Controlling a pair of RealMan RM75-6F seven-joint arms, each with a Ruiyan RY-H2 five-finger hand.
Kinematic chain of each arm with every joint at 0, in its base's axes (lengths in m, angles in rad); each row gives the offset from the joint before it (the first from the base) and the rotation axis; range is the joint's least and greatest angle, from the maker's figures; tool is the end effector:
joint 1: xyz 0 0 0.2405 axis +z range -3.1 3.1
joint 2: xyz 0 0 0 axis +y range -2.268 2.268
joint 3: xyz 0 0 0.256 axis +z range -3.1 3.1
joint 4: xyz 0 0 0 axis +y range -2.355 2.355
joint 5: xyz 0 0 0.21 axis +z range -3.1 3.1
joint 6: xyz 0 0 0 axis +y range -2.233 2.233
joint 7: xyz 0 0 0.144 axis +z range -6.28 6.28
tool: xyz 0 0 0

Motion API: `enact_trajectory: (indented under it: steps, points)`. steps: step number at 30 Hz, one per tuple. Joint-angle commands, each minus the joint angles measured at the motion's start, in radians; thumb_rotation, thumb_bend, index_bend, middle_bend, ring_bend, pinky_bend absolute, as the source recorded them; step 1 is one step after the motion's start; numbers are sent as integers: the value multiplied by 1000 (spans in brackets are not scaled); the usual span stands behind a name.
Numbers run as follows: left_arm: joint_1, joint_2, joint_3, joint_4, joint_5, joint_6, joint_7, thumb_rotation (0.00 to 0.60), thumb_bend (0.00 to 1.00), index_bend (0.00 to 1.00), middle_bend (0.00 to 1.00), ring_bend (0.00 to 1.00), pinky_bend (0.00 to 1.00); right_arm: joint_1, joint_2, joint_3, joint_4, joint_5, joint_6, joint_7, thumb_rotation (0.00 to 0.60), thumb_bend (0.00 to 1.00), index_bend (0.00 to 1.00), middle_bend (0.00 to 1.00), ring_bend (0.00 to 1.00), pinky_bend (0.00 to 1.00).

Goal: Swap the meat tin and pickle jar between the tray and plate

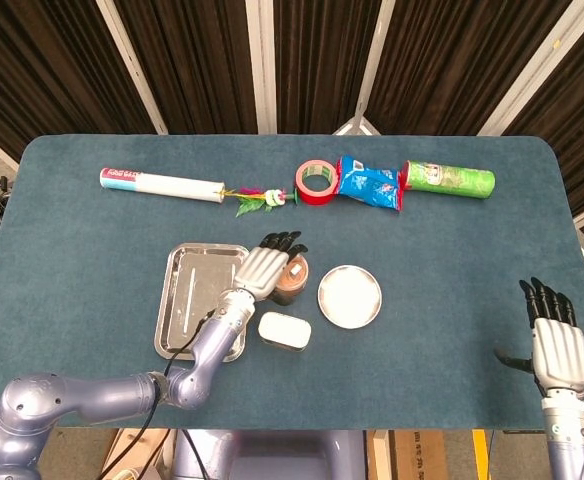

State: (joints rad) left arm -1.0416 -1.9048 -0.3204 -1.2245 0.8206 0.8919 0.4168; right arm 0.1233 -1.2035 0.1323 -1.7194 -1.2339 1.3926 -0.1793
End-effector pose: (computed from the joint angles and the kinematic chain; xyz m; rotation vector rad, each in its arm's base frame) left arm -0.0320 0.3690 -0.1062 -1.8791 -1.1219 -1.0316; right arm -0.3060 -0.2034 0.1311 1.2255 -1.0522 0.8081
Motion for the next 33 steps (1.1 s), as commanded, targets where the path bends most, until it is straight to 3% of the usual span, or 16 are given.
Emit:
enact_trajectory:
  steps: [1,4,6,10,13,18,23,28,33]
  points:
    - [-1,-16,2,20,10,-4,-16,600,10,190,0,0,12,1,-1,-1,0,-2,-2,0,600,3,0,0,17,0]
    - [1,-28,8,40,46,5,-37,600,98,203,7,0,104,1,-2,-2,-1,-6,-1,2,600,2,0,0,17,0]
    - [4,-34,11,49,69,13,-51,600,202,231,62,31,193,0,-2,-2,-1,-6,-1,4,600,2,0,0,17,0]
    - [9,-35,13,55,106,34,-61,600,405,323,239,206,376,1,-2,-2,-1,-8,-3,10,600,2,0,0,17,0]
    - [15,-34,21,66,126,62,-41,600,473,376,290,276,436,2,-1,-3,-2,-11,-8,18,600,2,0,0,17,0]
    - [30,-26,15,63,131,98,-20,600,518,401,362,342,481,5,-2,-5,-2,-12,-17,21,600,2,0,0,17,0]
    - [54,21,0,6,156,132,-36,600,528,404,374,349,481,7,-7,-7,-1,-18,-16,18,600,2,0,0,17,0]
    - [118,161,-11,-189,198,191,-62,600,522,390,367,344,477,8,-9,-8,0,-19,-17,14,600,2,0,0,17,0]
    - [253,363,67,-407,283,272,-106,600,500,387,341,323,461,6,-9,-10,-3,-28,-12,14,600,3,0,0,17,0]
